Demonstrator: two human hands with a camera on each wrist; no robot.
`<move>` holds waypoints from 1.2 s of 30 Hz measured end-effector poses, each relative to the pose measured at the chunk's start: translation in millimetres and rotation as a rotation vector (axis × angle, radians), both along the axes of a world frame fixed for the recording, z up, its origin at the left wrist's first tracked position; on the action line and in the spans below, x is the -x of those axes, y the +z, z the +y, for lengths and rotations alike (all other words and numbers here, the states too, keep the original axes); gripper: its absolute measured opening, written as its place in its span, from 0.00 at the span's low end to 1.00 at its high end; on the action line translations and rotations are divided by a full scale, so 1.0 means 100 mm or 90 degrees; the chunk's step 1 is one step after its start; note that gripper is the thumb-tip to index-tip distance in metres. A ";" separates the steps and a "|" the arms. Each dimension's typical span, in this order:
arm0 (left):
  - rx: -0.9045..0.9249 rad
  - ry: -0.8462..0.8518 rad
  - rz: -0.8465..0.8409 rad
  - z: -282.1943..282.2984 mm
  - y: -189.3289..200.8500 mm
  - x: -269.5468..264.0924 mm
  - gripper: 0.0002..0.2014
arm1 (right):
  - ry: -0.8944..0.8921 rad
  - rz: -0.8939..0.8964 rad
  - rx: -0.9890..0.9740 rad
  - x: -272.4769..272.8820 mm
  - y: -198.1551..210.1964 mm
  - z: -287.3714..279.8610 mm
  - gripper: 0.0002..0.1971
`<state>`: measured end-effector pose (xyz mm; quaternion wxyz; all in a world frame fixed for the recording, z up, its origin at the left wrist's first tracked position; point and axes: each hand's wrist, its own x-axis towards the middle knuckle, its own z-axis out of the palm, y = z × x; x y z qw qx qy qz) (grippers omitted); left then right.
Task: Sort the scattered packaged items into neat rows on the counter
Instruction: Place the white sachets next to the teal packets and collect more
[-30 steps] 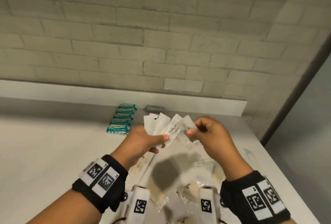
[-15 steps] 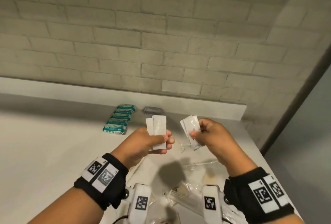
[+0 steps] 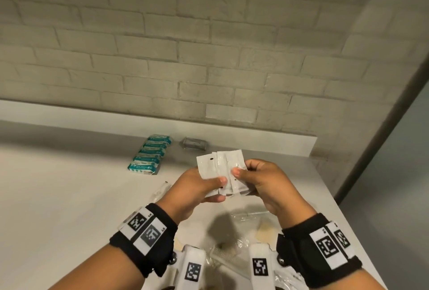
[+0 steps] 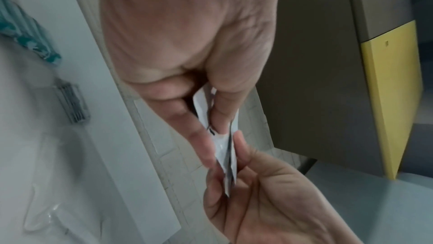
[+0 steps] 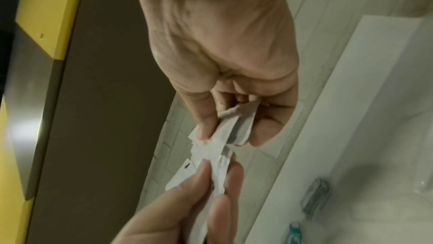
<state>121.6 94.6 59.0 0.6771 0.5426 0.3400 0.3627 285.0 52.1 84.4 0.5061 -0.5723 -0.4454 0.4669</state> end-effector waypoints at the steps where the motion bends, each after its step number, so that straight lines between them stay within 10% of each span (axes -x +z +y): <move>1: -0.011 0.027 0.004 0.00 -0.01 -0.01 0.12 | -0.001 -0.008 0.006 0.02 -0.02 0.00 0.03; 7: -0.024 0.115 -0.034 0.03 -0.08 -0.05 0.11 | -0.191 -0.366 -0.145 0.00 0.05 0.00 0.09; 10: 0.001 0.013 -0.117 -0.03 -0.06 -0.11 0.14 | -0.091 -0.472 -0.159 0.12 0.07 -0.04 0.08; 17: 0.032 0.020 -0.151 -0.02 -0.06 -0.13 0.15 | -0.055 -0.073 -0.105 0.10 0.04 -0.06 0.10; 22: 0.016 -0.009 -0.106 -0.04 -0.05 -0.14 0.14 | -0.043 -0.171 -0.094 0.07 0.03 -0.05 0.04; 28: 0.040 0.018 -0.097 0.00 -0.06 -0.04 0.12 | -0.171 -0.004 -0.131 -0.18 0.03 0.03 0.05; 32: 0.013 0.006 -0.047 0.01 -0.05 -0.05 0.10 | -0.009 0.059 -0.068 -0.11 0.05 0.01 0.09; 36: 0.046 -0.004 -0.040 0.00 -0.03 -0.09 0.12 | 0.002 -0.107 -0.177 -0.03 0.10 0.03 0.07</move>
